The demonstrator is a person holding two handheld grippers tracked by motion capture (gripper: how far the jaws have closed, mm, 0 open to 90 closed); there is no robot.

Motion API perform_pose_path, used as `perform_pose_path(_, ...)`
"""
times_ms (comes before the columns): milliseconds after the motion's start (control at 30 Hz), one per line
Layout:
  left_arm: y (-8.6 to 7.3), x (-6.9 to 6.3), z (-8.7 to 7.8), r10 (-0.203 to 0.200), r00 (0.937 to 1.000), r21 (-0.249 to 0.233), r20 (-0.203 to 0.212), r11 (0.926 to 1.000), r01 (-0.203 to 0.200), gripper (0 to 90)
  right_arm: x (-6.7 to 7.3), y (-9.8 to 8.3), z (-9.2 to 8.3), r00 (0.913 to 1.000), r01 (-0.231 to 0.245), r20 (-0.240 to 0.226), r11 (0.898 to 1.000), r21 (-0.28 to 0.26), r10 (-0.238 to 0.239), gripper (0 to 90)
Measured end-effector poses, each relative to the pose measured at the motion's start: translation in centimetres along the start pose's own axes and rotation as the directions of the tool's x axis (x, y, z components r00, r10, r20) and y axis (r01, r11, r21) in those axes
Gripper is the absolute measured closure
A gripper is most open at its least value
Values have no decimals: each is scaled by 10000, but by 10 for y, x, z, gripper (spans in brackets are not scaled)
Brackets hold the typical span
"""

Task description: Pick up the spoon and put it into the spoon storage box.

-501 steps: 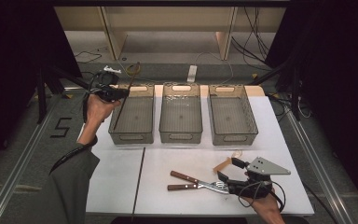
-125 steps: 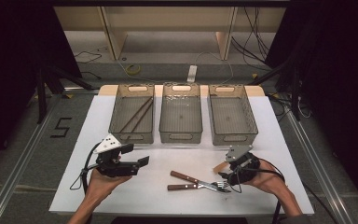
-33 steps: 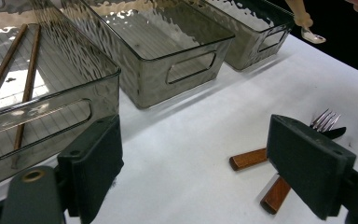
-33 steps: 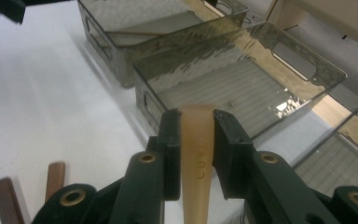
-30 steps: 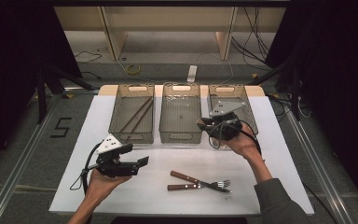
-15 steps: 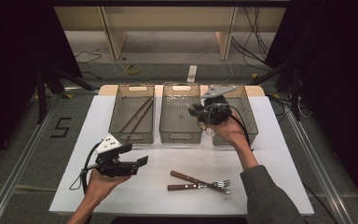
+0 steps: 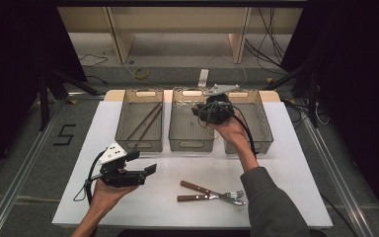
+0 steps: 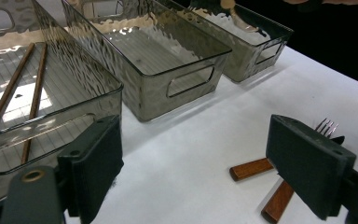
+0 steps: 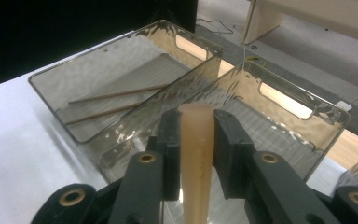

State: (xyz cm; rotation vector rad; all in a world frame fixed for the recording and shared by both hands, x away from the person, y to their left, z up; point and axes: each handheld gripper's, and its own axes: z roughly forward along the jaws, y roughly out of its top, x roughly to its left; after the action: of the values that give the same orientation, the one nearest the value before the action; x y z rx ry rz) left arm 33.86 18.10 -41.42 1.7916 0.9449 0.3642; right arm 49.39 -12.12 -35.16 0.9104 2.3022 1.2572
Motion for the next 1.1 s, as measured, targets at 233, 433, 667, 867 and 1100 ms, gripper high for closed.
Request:
perform_pose_path(233,0,-1,-1,43,10000,-95,15,9999,-43,179,-3,2,13,9998,-149,116,9999,58,148,742)
perform_pose_path(433,0,-2,-1,48,10000,-71,9,10000,-48,179,-3,1,21,9991,-312,278,9994,140,308,742)
perform_pose_path(667,0,-2,1,4,10000,-64,59,10000,-3,179,-6,0,27,9981,-485,393,9987,144,479,742)
perform_pose_path(867,0,-2,0,23,10000,-94,35,10000,-22,179,-5,-2,34,9981,-454,428,9986,268,443,741)
perform_pose_path(1100,0,-3,0,95,10000,-84,27,9999,-95,179,-7,-4,40,9970,-569,541,9977,370,549,741)
